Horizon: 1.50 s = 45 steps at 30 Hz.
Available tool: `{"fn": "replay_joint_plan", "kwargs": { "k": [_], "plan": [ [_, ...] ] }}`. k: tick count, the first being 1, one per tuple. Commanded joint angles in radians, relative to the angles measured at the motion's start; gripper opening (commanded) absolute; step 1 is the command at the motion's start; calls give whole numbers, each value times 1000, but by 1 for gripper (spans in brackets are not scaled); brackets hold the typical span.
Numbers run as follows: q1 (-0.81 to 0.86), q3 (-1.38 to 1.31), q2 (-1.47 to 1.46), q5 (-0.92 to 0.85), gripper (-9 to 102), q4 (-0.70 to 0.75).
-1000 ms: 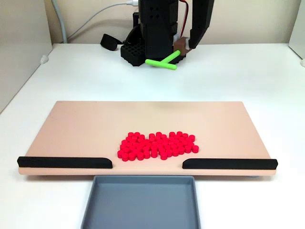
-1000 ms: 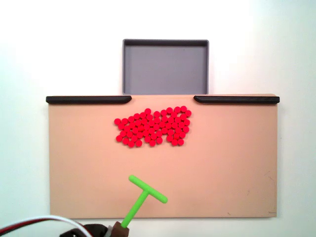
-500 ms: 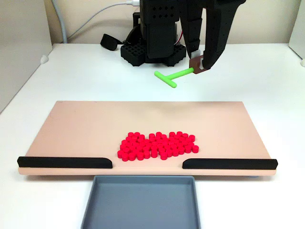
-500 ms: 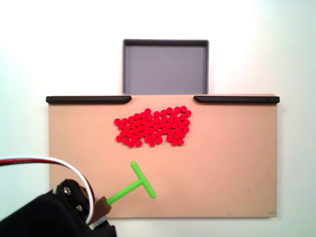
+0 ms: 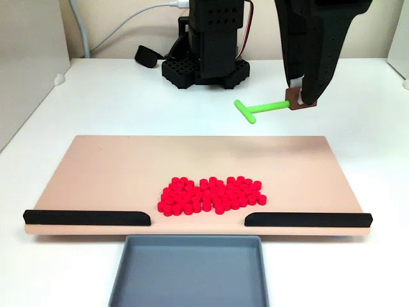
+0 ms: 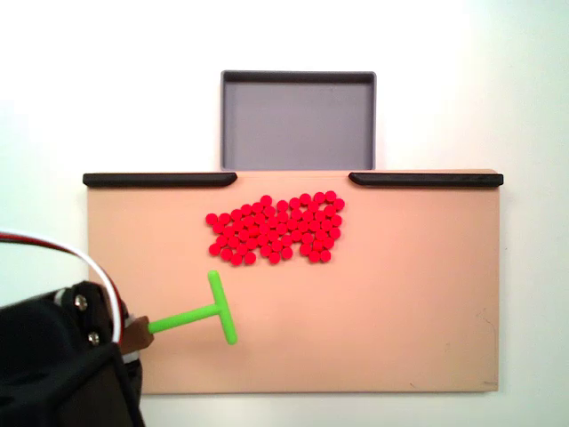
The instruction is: Gather the left side granules
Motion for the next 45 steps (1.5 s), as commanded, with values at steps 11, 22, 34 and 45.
{"fn": "replay_joint_plan", "kwargs": {
  "k": [11,22,34,45],
  "plan": [
    [-74,-161,-107,183,0,6],
    [-87,-313,-259,272,0,6],
    [-57,-382,-304,259,0,8],
    [-25,-499,-387,268,0,8]
  ]
}}
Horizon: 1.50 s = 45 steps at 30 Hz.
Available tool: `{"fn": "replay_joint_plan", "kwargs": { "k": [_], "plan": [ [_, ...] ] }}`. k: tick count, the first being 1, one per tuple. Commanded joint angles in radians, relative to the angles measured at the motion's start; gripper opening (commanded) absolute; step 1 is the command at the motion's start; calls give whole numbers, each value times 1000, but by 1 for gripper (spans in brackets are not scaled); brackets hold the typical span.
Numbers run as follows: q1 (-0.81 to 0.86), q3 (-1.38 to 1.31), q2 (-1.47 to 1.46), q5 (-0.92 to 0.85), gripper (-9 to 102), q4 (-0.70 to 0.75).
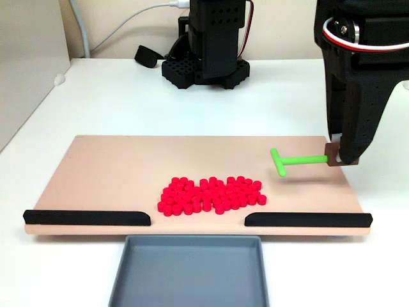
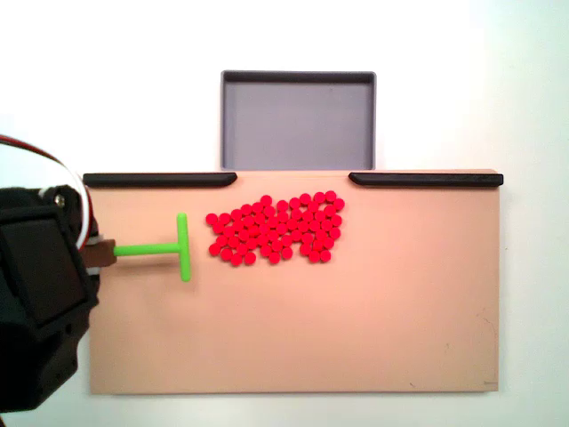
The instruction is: Gather the left side granules
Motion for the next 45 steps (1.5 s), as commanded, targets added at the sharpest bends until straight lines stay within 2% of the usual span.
{"fn": "replay_joint_plan", "kwargs": {
  "k": [1,45],
  "plan": [
    [9,-52,8,8,0,0],
    [5,-127,-135,41,0,0]
  ]
}}
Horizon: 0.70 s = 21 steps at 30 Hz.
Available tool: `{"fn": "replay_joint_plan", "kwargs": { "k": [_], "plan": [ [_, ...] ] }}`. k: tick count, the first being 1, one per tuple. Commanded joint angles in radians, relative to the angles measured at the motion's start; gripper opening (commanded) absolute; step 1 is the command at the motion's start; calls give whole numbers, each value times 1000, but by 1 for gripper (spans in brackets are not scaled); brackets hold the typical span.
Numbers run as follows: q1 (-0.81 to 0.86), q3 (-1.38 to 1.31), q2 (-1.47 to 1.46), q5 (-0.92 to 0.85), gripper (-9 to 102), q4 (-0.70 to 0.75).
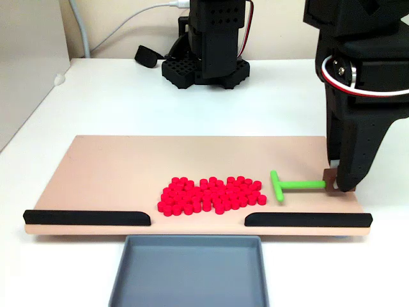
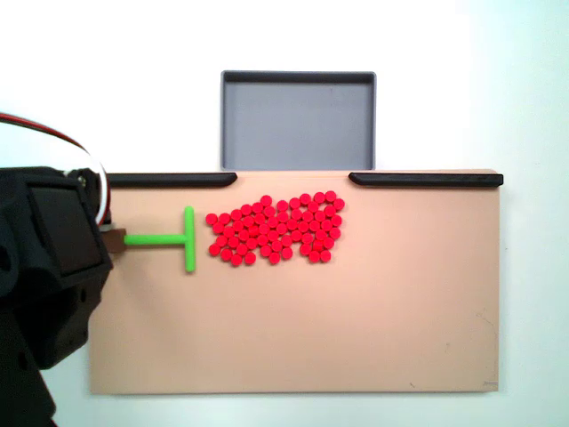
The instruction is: Gather the left side granules
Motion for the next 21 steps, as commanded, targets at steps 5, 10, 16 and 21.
{"fn": "replay_joint_plan", "kwargs": {
  "k": [5,10,16,21],
  "plan": [
    [9,-17,5,3,0,-2],
    [12,-17,-5,0,0,0],
    [15,-15,-12,-5,0,0],
    [21,-15,-15,-8,0,0]
  ]
}}
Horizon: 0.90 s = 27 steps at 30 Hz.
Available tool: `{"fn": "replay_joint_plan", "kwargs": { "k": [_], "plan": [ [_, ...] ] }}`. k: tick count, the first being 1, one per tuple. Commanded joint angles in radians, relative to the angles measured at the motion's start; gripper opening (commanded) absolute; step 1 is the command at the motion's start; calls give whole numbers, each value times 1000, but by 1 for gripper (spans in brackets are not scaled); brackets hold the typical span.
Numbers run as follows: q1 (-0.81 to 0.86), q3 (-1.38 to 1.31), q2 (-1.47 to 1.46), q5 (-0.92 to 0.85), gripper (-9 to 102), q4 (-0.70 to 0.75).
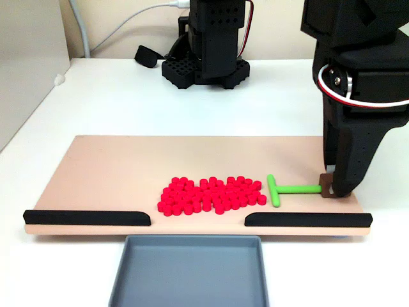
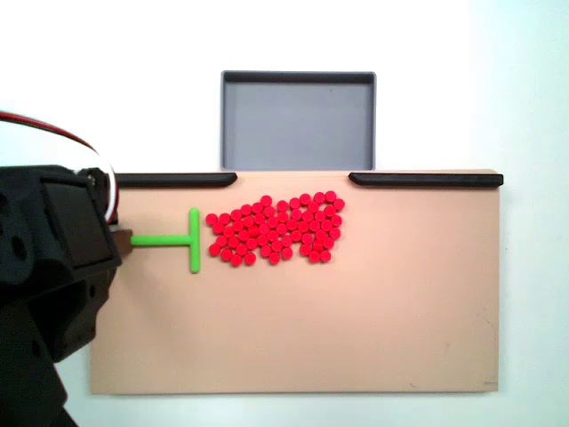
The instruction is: Gather the left side granules
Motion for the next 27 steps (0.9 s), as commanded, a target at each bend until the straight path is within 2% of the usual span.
{"fn": "replay_joint_plan", "kwargs": {
  "k": [1,27],
  "plan": [
    [12,-15,3,-8,0,3],
    [35,-15,2,-38,0,3]
  ]
}}
